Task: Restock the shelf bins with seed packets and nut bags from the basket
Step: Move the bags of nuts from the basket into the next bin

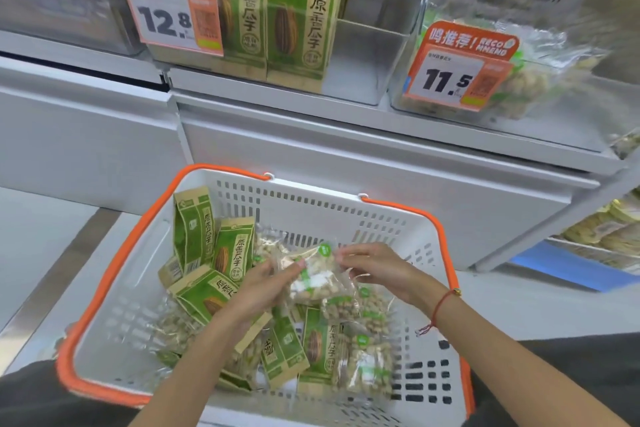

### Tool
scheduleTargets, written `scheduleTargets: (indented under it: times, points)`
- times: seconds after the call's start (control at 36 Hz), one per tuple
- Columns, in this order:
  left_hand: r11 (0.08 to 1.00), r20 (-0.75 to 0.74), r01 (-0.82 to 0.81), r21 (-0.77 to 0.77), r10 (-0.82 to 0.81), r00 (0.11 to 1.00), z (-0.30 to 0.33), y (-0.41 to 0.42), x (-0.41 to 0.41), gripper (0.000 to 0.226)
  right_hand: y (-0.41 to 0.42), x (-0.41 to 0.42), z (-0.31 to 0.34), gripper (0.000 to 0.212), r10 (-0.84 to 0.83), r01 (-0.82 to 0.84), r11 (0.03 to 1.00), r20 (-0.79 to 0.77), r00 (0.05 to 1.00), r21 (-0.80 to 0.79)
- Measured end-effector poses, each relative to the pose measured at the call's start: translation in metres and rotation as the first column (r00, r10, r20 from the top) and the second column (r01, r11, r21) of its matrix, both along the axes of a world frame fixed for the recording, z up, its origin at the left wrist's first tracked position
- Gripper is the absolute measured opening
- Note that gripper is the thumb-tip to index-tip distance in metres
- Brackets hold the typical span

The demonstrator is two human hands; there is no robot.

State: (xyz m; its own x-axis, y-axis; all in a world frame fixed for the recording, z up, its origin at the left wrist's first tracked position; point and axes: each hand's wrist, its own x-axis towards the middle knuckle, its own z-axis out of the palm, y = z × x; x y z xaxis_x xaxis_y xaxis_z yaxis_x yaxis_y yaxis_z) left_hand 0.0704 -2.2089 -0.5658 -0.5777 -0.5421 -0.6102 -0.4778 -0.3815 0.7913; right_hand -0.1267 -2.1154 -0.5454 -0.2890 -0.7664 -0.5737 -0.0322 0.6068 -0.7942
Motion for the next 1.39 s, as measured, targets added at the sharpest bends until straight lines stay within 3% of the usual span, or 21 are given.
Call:
scheduleTargets:
  times: [0.06,0.14,0.22,0.28,0.36,0.42,0.5,0.61,0.72,0.78,0.83,0.94,1.08,1.19,1.28,1.33,1.39]
  points:
    - [0.992,-0.043,0.095,0.084,-0.091,0.995,0.000,-0.002,0.005,0.057,-0.006,-0.002,-0.003,0.023,-0.029,0.028,0.999,-0.025,0.999,-0.018]
    - [0.976,0.044,0.216,-0.004,-0.215,0.976,-0.006,-0.005,0.008,0.064,-0.016,-0.004,0.001,0.025,0.039,-0.039,0.999,0.005,0.999,-0.011]
    - [0.986,0.014,0.165,0.020,-0.165,0.986,-0.007,-0.005,0.011,0.079,-0.025,-0.003,-0.001,0.029,0.102,-0.103,0.995,0.082,0.991,0.006]
    - [0.986,-0.040,0.155,0.068,-0.152,0.988,-0.003,-0.002,0.013,0.079,-0.032,0.000,-0.004,0.031,0.131,-0.132,0.991,0.053,0.990,0.011]
    - [0.984,-0.030,0.174,0.021,-0.174,0.984,-0.003,-0.002,0.016,0.037,-0.043,0.005,-0.014,0.031,0.174,-0.171,0.984,-0.053,0.983,0.048]
    - [0.990,0.026,0.141,-0.030,-0.140,0.990,-0.007,-0.004,0.020,0.025,-0.044,0.005,-0.029,0.033,0.213,-0.187,0.974,-0.228,0.950,0.129]
    - [0.996,0.098,0.057,-0.074,-0.049,0.994,-0.011,-0.008,0.026,0.044,-0.031,-0.003,-0.060,0.044,0.442,-0.252,0.888,-0.569,0.693,0.384]
    - [0.994,0.111,-0.022,-0.105,0.034,0.993,-0.012,-0.012,0.027,0.058,0.003,-0.008,-0.093,0.064,0.715,-0.387,0.698,-0.551,0.431,0.603]
    - [0.995,0.114,-0.045,-0.091,0.055,0.992,-0.012,-0.017,0.025,0.060,0.010,0.000,-0.100,0.069,0.696,-0.285,0.717,-0.677,0.239,0.636]
    - [0.996,0.130,-0.062,-0.072,0.071,0.989,-0.013,-0.019,0.024,0.059,0.008,0.002,-0.099,0.060,0.682,-0.289,0.727,-0.704,0.201,0.622]
    - [0.996,0.139,-0.072,-0.048,0.079,0.987,-0.016,-0.021,0.024,0.060,0.006,0.004,-0.098,0.053,0.629,-0.303,0.775,-0.725,0.280,0.555]
    - [0.995,0.134,-0.094,-0.028,0.097,0.986,-0.018,-0.027,0.027,0.064,0.002,0.000,-0.082,0.042,0.461,-0.279,0.885,-0.617,0.638,0.372]
    - [0.994,0.155,-0.031,-0.103,0.047,0.987,-0.008,-0.032,0.023,0.062,-0.017,-0.018,-0.019,0.047,0.270,-0.266,0.962,-0.391,0.880,0.066]
    - [0.988,0.150,0.001,-0.156,0.023,0.988,0.006,-0.032,0.017,0.058,-0.024,-0.010,0.034,0.049,0.406,-0.409,0.912,-0.235,0.883,0.038]
    - [0.986,0.104,0.020,-0.168,-0.002,0.995,0.020,-0.027,0.006,0.047,-0.029,0.001,0.045,0.047,0.370,-0.403,0.914,-0.324,0.871,-0.038]
    - [0.987,0.027,0.024,-0.161,-0.020,0.999,0.029,-0.023,0.000,0.026,-0.033,0.005,0.048,0.048,0.311,-0.371,0.923,-0.373,0.874,-0.101]
    - [0.988,-0.059,-0.011,-0.155,0.002,0.998,0.038,-0.022,-0.003,0.030,-0.035,0.006,0.057,0.048,0.278,-0.370,0.916,-0.423,0.863,-0.154]
